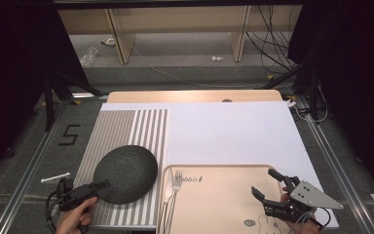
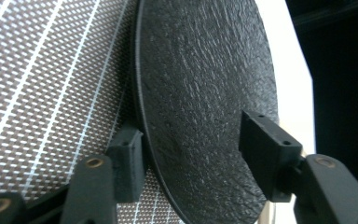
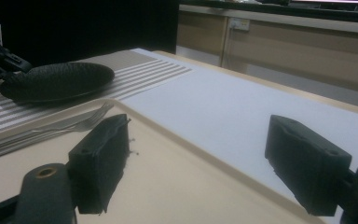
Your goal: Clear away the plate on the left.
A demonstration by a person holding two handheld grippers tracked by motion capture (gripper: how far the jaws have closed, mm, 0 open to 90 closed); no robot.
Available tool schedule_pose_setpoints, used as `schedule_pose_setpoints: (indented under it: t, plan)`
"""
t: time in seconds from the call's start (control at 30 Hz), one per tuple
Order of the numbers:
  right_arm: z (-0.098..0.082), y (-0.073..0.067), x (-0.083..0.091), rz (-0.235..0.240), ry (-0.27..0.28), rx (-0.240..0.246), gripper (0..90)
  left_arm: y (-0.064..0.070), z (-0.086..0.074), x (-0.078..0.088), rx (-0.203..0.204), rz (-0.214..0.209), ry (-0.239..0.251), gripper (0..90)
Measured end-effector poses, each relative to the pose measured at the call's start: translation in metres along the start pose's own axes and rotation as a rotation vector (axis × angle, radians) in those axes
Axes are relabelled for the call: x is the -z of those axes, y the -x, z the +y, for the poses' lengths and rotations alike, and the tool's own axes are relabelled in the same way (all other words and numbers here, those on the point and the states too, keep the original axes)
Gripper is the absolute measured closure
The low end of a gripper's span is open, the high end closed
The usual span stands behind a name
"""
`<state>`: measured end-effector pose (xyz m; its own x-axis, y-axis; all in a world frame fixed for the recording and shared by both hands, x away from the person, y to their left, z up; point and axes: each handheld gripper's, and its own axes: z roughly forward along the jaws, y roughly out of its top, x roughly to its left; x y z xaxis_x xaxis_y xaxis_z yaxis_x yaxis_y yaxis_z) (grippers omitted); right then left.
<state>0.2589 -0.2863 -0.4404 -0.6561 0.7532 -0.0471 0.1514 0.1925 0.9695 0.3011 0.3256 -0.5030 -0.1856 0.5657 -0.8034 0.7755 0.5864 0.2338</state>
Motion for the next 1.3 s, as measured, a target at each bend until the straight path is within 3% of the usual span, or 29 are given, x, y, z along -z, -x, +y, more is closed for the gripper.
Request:
schedule_pose_setpoints:
  t: [0.83,1.13,1.3]
  plan:
    - [0.0,0.001,-0.002,0.002,-0.001,-0.001,22.6,-0.015,0.001,-0.004,0.117,-0.053,0.009,66.2]
    - [0.0,0.001,-0.002,0.001,-0.003,-0.002,22.5,-0.018,0.0,-0.004,0.127,-0.034,0.012,77.1]
    - [0.001,0.001,-0.002,0.002,-0.003,-0.003,22.5,-0.022,0.0,-0.003,0.148,-0.092,0.025,80.7]
